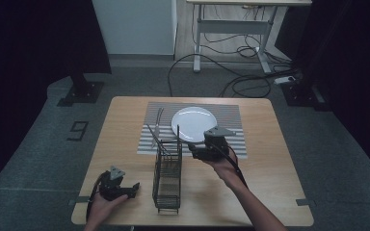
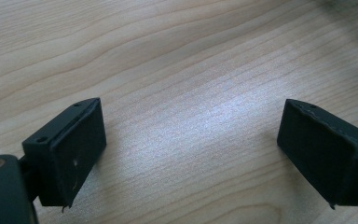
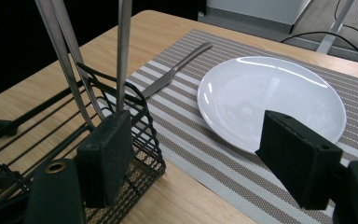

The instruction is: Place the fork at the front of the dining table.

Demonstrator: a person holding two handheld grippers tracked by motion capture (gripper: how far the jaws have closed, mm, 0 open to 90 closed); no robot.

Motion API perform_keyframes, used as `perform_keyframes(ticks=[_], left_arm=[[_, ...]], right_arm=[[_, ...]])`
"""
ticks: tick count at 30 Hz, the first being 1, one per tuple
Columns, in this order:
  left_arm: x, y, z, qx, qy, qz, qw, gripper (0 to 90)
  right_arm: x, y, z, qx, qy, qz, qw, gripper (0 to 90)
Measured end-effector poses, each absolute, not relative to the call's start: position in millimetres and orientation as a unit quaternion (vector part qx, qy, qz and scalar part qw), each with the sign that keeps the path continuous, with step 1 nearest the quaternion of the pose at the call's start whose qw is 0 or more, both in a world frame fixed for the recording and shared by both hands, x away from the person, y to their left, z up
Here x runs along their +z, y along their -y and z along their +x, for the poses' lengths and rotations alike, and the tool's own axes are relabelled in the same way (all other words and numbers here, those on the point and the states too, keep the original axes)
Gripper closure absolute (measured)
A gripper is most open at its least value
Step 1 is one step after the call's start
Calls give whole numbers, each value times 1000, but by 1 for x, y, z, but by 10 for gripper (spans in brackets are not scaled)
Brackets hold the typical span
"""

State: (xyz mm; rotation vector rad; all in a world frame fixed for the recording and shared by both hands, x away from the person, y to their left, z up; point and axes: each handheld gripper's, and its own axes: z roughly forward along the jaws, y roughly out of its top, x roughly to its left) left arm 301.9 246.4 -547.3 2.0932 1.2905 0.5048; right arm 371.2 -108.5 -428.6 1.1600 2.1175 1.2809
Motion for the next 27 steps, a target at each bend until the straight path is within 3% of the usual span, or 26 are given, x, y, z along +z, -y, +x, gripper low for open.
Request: perform_keyframes(ticks=[18,27], left_arm=[[-547,-247,302,191,-488,793,310,78],[-547,-246,302,191,-488,793,310,78]], right_arm=[[-426,88,377,477,-752,409,201,291],[-424,76,381,475,-758,399,202,351]])
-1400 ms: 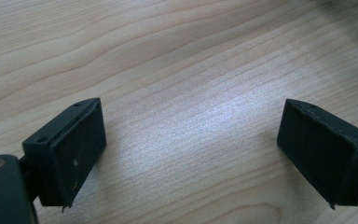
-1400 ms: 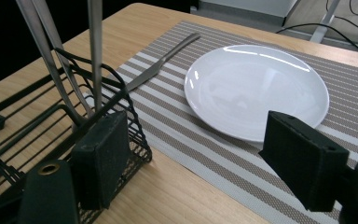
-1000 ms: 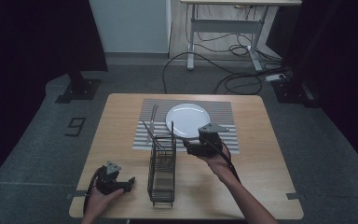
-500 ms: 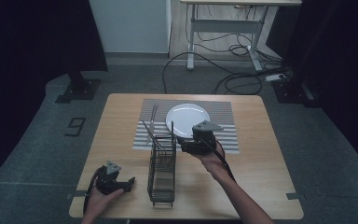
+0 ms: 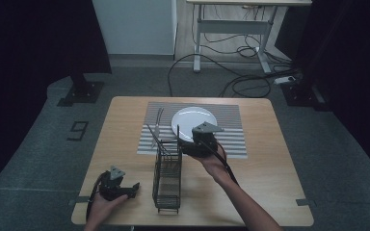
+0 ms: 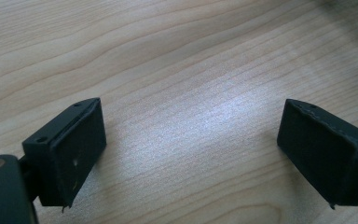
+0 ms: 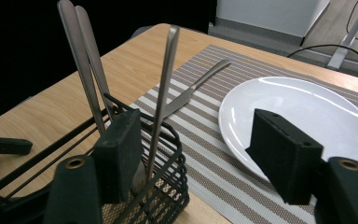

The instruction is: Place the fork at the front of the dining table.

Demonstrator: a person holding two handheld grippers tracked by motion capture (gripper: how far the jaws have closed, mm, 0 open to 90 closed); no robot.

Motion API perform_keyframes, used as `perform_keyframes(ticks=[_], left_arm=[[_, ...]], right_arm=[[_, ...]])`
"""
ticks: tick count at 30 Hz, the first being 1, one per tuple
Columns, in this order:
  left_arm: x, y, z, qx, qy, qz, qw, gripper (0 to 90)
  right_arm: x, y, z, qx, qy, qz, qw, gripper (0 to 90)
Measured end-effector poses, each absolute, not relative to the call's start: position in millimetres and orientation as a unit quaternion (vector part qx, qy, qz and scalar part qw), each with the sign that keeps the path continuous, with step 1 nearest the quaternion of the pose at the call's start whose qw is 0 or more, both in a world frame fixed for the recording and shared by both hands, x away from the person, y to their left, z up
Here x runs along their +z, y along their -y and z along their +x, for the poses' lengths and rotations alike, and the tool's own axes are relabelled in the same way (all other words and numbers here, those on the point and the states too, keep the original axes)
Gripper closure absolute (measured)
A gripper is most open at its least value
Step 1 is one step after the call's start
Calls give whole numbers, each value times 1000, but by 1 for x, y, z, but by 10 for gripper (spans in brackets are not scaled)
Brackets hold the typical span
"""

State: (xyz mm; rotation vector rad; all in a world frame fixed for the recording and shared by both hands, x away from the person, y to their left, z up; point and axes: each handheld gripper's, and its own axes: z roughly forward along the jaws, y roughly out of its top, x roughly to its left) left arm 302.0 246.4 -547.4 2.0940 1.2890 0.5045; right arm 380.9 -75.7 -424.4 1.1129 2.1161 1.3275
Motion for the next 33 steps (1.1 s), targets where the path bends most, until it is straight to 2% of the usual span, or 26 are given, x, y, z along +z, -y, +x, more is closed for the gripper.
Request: perform_keyframes(ticks=[29,33], left_arm=[[-547,-247,302,190,-486,794,311,78],[-547,-247,302,190,-486,794,311,78]], right_arm=[[-429,51,396,493,-767,369,182,662],[-429,48,397,494,-769,364,178,737]])
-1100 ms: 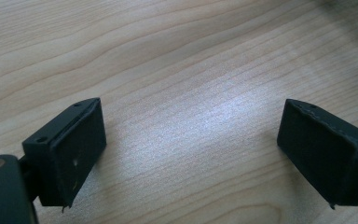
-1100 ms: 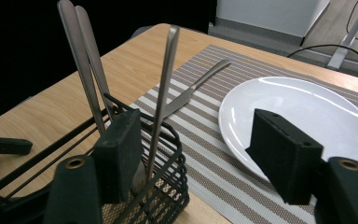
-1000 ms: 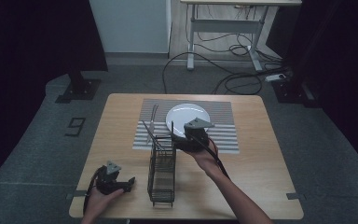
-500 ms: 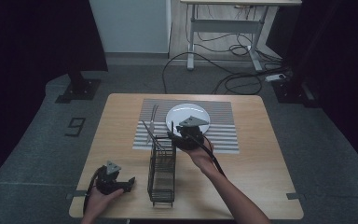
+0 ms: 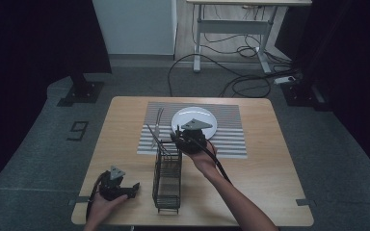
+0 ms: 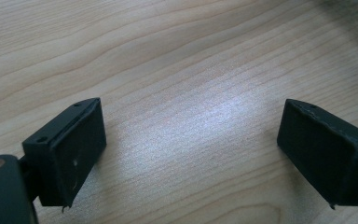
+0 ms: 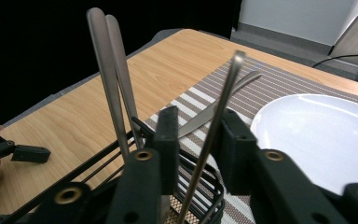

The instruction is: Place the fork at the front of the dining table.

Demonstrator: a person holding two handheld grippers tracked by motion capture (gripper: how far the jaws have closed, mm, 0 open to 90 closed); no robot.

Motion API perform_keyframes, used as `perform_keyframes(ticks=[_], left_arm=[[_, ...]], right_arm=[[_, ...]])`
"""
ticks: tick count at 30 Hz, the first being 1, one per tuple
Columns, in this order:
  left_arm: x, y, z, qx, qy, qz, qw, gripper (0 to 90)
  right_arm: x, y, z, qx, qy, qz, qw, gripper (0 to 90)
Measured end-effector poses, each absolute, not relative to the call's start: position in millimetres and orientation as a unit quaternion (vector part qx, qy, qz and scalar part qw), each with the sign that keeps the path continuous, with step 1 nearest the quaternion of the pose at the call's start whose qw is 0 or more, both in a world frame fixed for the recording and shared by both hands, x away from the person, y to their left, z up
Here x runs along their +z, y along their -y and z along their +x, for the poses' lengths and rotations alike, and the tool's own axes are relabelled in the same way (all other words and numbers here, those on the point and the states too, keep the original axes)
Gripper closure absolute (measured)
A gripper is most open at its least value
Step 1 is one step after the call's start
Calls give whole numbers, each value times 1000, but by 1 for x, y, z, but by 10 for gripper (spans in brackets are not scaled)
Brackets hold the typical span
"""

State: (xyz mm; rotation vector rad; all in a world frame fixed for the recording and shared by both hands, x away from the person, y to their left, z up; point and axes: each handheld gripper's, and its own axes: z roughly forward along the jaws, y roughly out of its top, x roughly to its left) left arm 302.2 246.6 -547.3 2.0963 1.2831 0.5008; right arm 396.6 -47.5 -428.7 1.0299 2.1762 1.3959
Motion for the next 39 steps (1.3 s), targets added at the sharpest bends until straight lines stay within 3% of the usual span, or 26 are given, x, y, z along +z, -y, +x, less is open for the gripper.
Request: perform_keyframes(ticks=[4,17,39], left_arm=[[-547,-247,302,190,-485,795,312,78],[-547,-247,302,190,-485,795,311,78],[-547,-247,302,190,-485,795,311,78]], right_arm=[[-429,47,397,494,-771,361,176,808],[-424,50,388,515,-766,352,158,857],[-370,76,360,586,-715,323,201,860]])
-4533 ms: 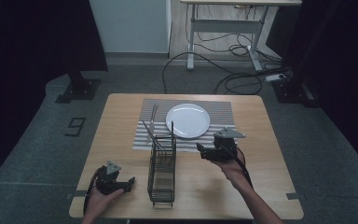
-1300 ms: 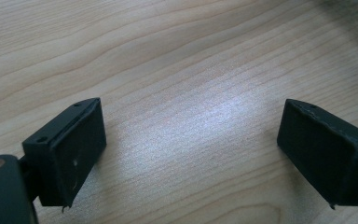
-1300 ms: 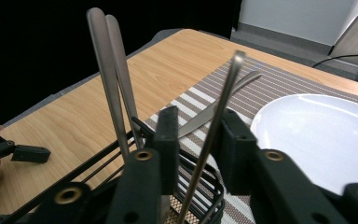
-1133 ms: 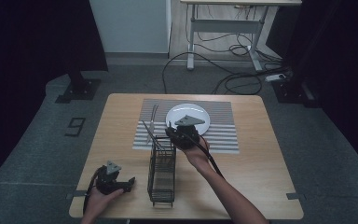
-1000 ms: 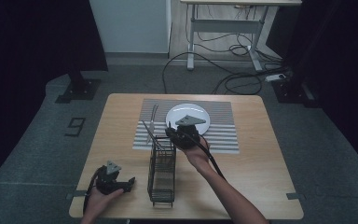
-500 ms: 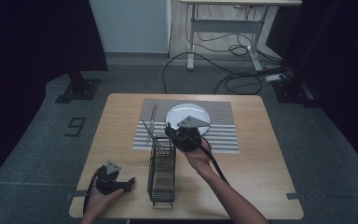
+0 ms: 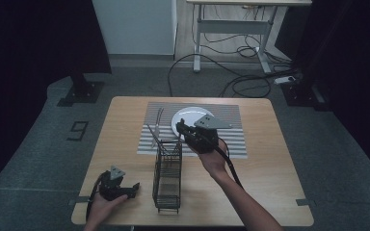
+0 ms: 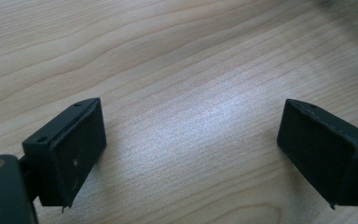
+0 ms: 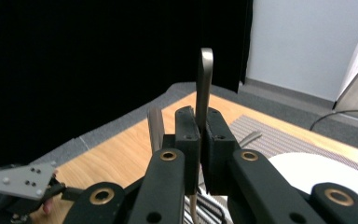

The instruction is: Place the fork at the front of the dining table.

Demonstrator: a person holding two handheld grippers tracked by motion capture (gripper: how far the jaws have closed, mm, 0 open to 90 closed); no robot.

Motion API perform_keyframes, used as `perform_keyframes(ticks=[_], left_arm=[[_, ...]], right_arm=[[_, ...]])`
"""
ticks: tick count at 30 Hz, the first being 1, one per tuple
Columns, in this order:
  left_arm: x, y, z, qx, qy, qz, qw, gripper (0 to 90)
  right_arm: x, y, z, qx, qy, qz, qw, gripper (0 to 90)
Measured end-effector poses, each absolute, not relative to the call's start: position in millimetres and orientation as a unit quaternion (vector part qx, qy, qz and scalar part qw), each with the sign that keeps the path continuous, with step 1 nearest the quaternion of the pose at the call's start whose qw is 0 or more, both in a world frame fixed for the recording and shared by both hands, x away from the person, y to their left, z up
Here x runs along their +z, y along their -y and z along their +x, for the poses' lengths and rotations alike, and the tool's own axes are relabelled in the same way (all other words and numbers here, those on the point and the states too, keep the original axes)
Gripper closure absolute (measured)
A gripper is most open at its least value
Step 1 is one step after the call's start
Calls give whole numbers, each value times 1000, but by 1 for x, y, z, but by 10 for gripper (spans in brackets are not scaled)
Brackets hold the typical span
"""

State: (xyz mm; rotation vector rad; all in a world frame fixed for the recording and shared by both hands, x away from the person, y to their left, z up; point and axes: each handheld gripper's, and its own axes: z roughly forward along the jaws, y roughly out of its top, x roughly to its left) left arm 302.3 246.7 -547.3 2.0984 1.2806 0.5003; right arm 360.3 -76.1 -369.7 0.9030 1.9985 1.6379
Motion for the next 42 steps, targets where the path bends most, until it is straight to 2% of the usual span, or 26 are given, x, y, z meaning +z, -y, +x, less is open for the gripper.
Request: perform_keyframes(ticks=[19,42], left_arm=[[-547,-247,302,190,-486,795,310,78],[-547,-246,302,190,-487,794,310,77]], right_arm=[[-346,134,352,617,-656,353,254,861],[-417,198,385,532,-660,445,289,861]])
